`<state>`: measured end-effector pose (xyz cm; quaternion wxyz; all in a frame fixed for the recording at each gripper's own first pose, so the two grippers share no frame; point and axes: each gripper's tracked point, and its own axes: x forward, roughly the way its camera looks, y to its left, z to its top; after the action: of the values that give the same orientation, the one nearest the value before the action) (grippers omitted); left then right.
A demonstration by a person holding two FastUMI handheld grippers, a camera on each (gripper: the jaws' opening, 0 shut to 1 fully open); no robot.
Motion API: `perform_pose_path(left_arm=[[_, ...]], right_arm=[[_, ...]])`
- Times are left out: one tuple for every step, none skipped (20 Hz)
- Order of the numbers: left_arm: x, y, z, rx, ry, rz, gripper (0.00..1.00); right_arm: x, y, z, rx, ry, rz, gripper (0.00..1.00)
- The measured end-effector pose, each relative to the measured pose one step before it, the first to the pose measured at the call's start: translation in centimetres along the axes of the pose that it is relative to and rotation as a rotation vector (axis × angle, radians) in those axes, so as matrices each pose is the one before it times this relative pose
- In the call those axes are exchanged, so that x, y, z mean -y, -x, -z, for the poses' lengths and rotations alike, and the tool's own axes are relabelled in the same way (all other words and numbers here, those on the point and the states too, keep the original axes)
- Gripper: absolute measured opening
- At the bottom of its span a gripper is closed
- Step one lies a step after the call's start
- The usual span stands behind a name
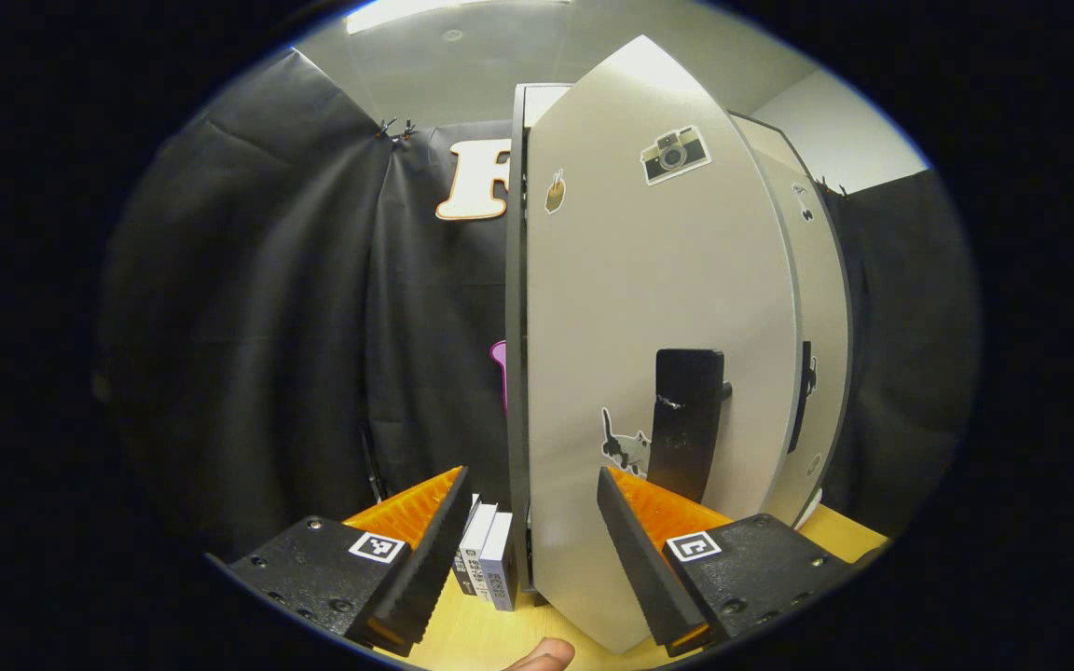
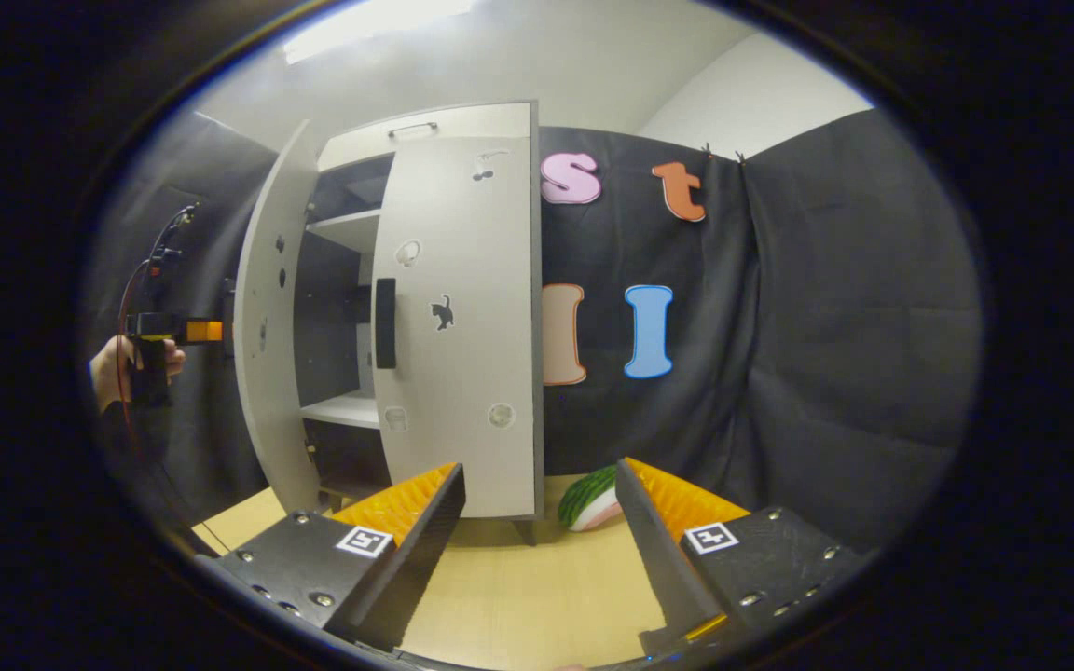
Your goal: Grasp the bottle in the cabinet with the left hand and place it on the coaster, then close the right door with the right hand and the left door with the left hand.
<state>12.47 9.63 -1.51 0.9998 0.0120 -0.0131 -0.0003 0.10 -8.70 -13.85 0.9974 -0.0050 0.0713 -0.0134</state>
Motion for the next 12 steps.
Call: perform_pose_path(left_arm=[[0.115,-0.102,0.310,-0.00816,0.00064,0.00473,0.87],[0.162,-0.105,0.192,-0.00842,0.00209,0.00412,0.87],[0.181,-0.091,0.152,-0.00523,0.00680,0.00415,0.87],[0.141,-0.068,0.086,-0.00328,0.00818,0.00449,0.87],[0.291,-0.146,0.167,-0.00543,0.00247,0.00446,0.86],[0.365,-0.051,0.044,0.00019,0.00072,0.00344,0.87],[0.266,-0.041,-0.004,0.00080,-0.00028,0.00259,0.86],[0.165,-0.008,0.084,-0.00003,-0.00283,0.00182,0.87],[0.195,-0.087,-0.053,0.00317,-0.00127,0.00189,0.87],[0.279,-0.072,-0.003,-0.00008,-0.00017,0.00325,0.87],[0.327,-0.075,0.141,-0.00118,0.00118,0.00411,0.86],[0.426,-0.109,0.098,-0.00268,0.00109,0.00671,0.87]], right_arm=[[-0.036,0.147,0.024,-0.00224,-0.00086,0.00192,0.98],[0.001,0.114,0.016,-0.00071,-0.00215,0.00141,0.98],[0.042,0.196,-0.131,0.00318,-0.00536,0.00546,0.98],[-0.099,0.161,-0.164,0.00261,-0.00897,-0.00241,0.98],[-0.232,0.179,-0.164,0.00154,-0.00501,-0.00495,0.98],[0.013,0.159,-0.104,0.00222,0.00245,0.00036,0.98],[0.036,0.152,-0.158,0.00027,0.00600,0.00180,0.98],[-0.036,0.165,-0.090,0.00073,0.00471,-0.00129,0.98],[-0.097,0.166,-0.168,0.00253,0.00230,-0.00191,0.98],[0.010,0.172,-0.086,0.00241,0.00121,-0.00152,0.98],[-0.025,0.266,-0.077,-0.00071,0.00073,-0.00115,0.98],[0.007,0.113,0.032,-0.00055,0.00126,0.00007,0.98]])
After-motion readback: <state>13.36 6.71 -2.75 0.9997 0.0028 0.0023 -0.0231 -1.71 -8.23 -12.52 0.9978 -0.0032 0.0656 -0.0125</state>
